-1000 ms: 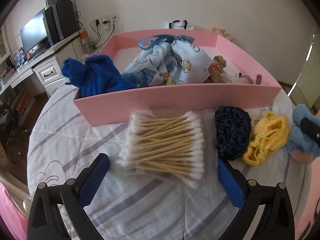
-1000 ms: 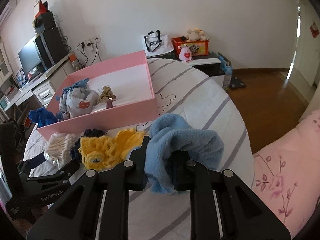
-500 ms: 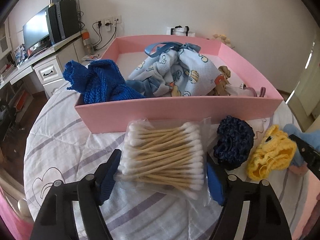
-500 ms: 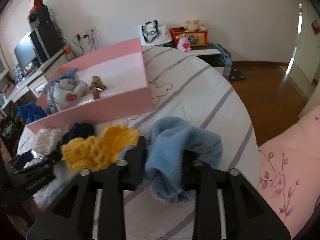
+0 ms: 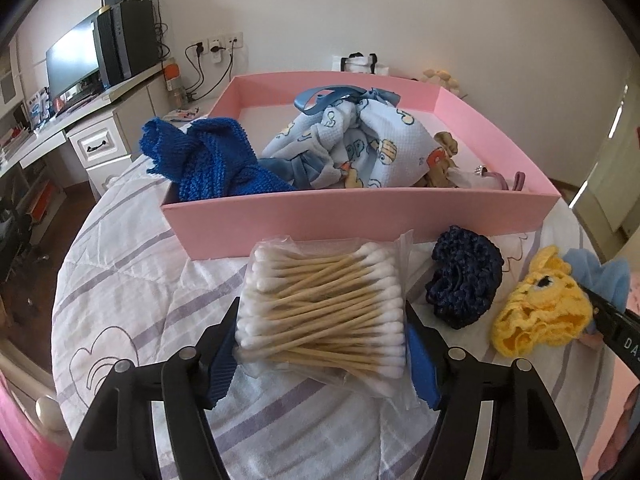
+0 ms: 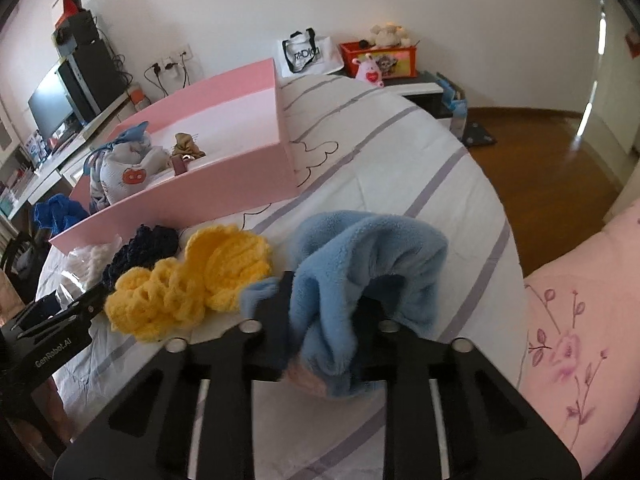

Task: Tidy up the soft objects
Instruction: 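Lift the cotton swab pack and fleece hat up with both tools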

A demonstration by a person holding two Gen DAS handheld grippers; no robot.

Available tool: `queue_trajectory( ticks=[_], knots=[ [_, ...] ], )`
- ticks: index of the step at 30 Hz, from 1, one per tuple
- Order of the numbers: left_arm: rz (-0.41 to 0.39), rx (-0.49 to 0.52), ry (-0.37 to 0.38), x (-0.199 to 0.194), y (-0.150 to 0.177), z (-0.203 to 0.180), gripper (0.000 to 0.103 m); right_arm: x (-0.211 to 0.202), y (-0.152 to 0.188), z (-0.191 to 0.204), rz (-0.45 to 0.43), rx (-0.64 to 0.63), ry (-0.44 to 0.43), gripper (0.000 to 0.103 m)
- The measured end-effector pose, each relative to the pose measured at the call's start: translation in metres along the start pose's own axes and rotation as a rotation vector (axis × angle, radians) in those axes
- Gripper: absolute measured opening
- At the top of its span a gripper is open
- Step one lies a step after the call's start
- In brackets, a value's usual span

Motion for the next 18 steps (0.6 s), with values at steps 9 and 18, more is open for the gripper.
queue_trajectory(
  ticks=[9,18],
  knots=[
    [-0.02,-0.029,0.004,-0.022,-0.001,0.003,0.067,-0.023,-0.005,0.009,-0.041,0.0,-0.039,0.012],
    [-0.084,-0.046,0.0,-0.063,0.002,0.011,0.067,-0.048,-0.013,0.032,-0.091,-0.053,-0.06,0.012]
  ],
)
Point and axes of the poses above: each gripper's, at about its wrist camera, not at the fingertips, and x roughly the way its jaws point, z to its left, y to its underside, the point moved 8 cm from there along x, roughly the way its jaws point, and after that the axes turned 9 degrees about -x, right-handed, at the moved point
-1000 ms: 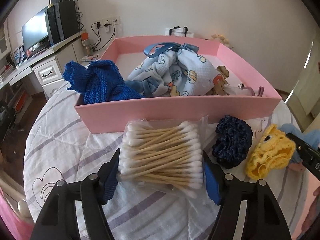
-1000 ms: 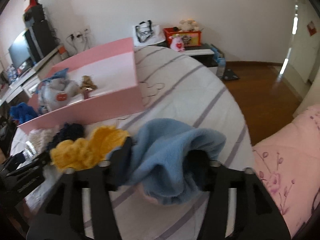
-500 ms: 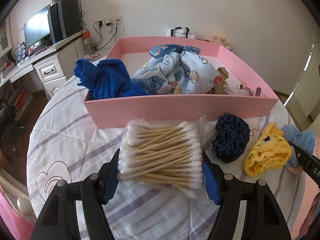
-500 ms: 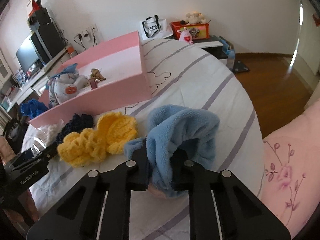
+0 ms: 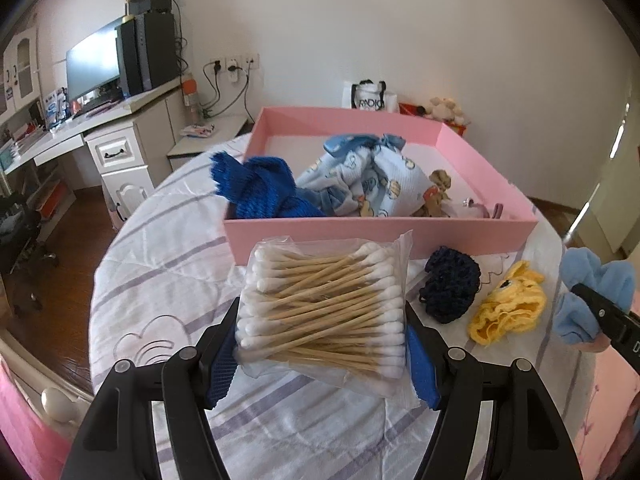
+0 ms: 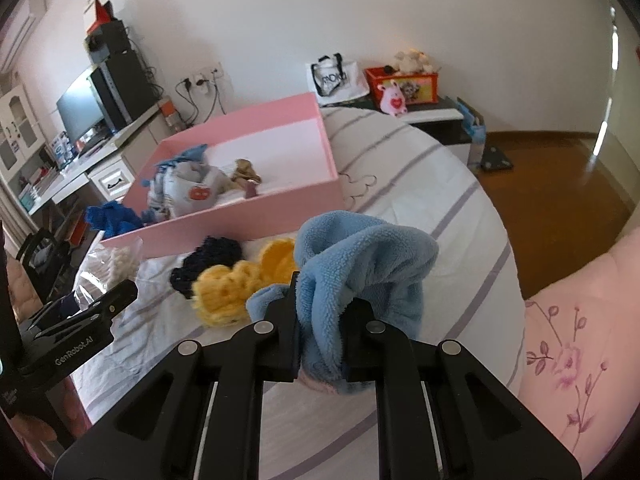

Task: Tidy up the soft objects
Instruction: 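Lift the cotton swab pack and fleece hat up with both tools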

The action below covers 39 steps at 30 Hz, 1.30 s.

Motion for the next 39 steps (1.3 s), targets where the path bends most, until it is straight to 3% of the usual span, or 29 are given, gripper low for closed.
queue_trajectory(
  ticks=[13,22,39],
  knots=[
    [-0.119,-0.013,-0.001,-0.078,0.002,0.005,0.067,-0.045,-0.009,0.023,-0.092,-0.063,-0.028,0.012],
    [-0.238,0.01,0.022,-0.151,0.006,0.0,0.067,-0.095,-0.019,0.039,-0.206,-0.11,-0.034,0.013],
    [-0.453,0.026,0.033,-0.266,0.039,0.007,0.067,-0.166,-0.033,0.069,-0.387,-0.181,-0.048,0.013]
  ],
)
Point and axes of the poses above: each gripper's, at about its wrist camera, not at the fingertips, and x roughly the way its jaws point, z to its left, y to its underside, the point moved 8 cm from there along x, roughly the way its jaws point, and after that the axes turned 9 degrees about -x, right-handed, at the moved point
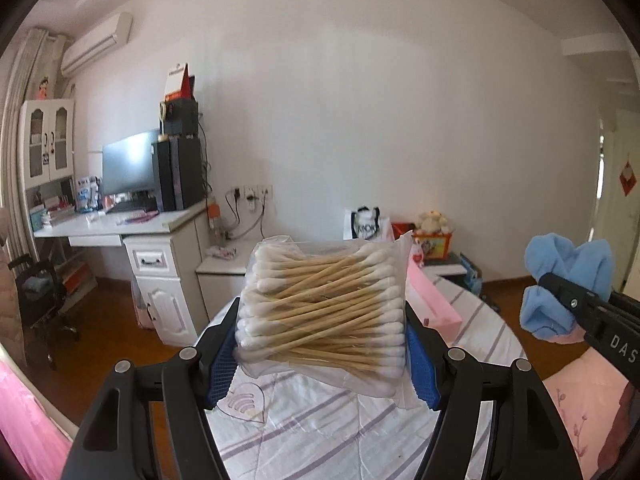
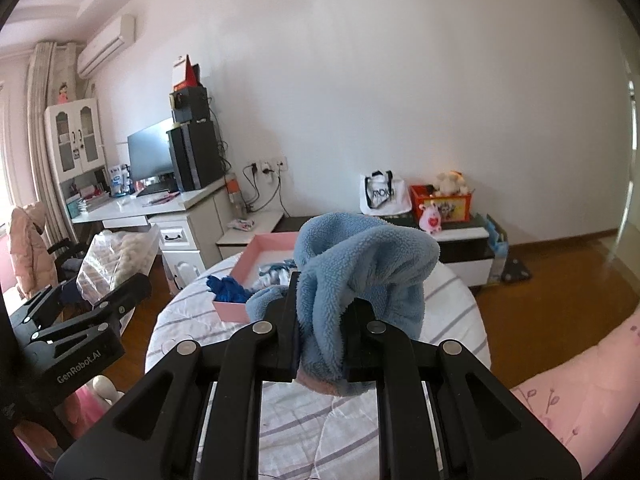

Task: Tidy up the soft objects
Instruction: 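Lift the cotton swab pack and fleece hat up with both tools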

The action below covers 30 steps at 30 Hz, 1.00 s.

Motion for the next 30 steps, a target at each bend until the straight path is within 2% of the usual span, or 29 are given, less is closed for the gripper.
queue_trajectory(
  ticks=[11,21,30],
  knots=[
    [-0.048,0.002,0.005,-0.036,0.023,0.001,0.067,-0.01,-0.007,0.003,-0.039,-0.019,-0.007,0.014],
    [-0.042,-0.001,-0.001,-0.036,0.029,0.003,0.067,-0.012,-0.003,0.001,-0.041,-0.024,-0.006,0.014],
    [-0.024,-0.001,-0.003,-0.022,0.016,-0.002,0.067,-0.009,-0.001,0.002,-0.03,-0.025,-0.004,0.014]
  ],
)
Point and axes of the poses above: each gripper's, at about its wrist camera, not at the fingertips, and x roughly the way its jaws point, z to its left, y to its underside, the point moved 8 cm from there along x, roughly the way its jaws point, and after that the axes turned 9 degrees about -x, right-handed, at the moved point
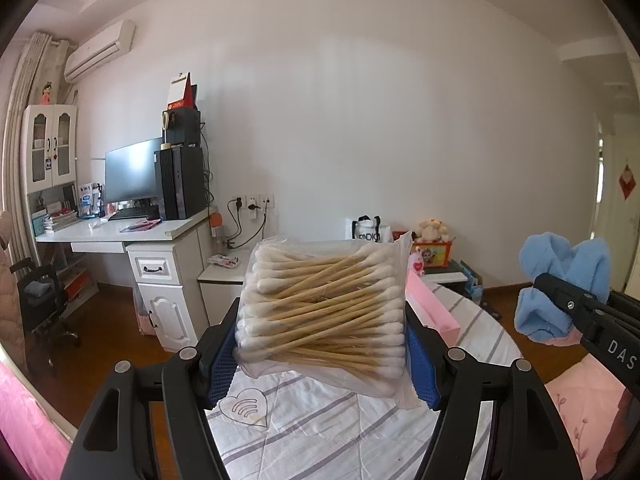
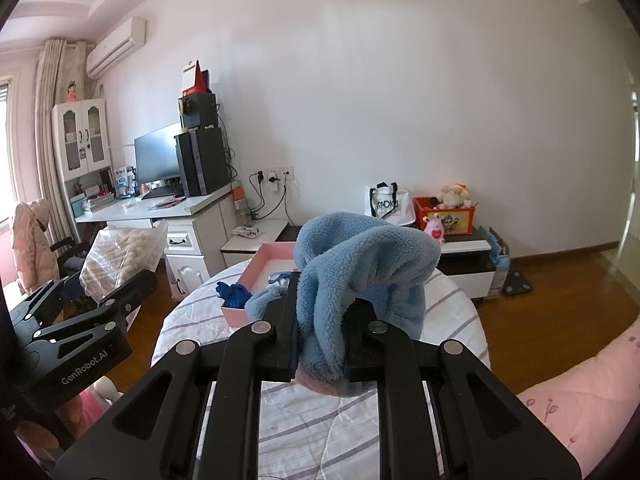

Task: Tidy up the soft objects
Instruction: 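Lift the cotton swab pack and fleece hat up with both tools, then carry both held items over the pink tray with both tools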

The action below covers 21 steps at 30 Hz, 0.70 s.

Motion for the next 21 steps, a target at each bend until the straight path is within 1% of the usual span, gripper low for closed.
queue_trajectory(
  ticks=[9,21],
  knots=[
    [0.028,0.001,-0.005,0.017,-0.004,0.003,0.067,0.009,0.001,0.001,0.029,0.003,0.0,0.014],
    [0.088,0.006,-0.004,0.05,-0.006,0.003,0.067,0.04,0.01,-0.005,0.091,0.024,0.0,0.014]
  ],
)
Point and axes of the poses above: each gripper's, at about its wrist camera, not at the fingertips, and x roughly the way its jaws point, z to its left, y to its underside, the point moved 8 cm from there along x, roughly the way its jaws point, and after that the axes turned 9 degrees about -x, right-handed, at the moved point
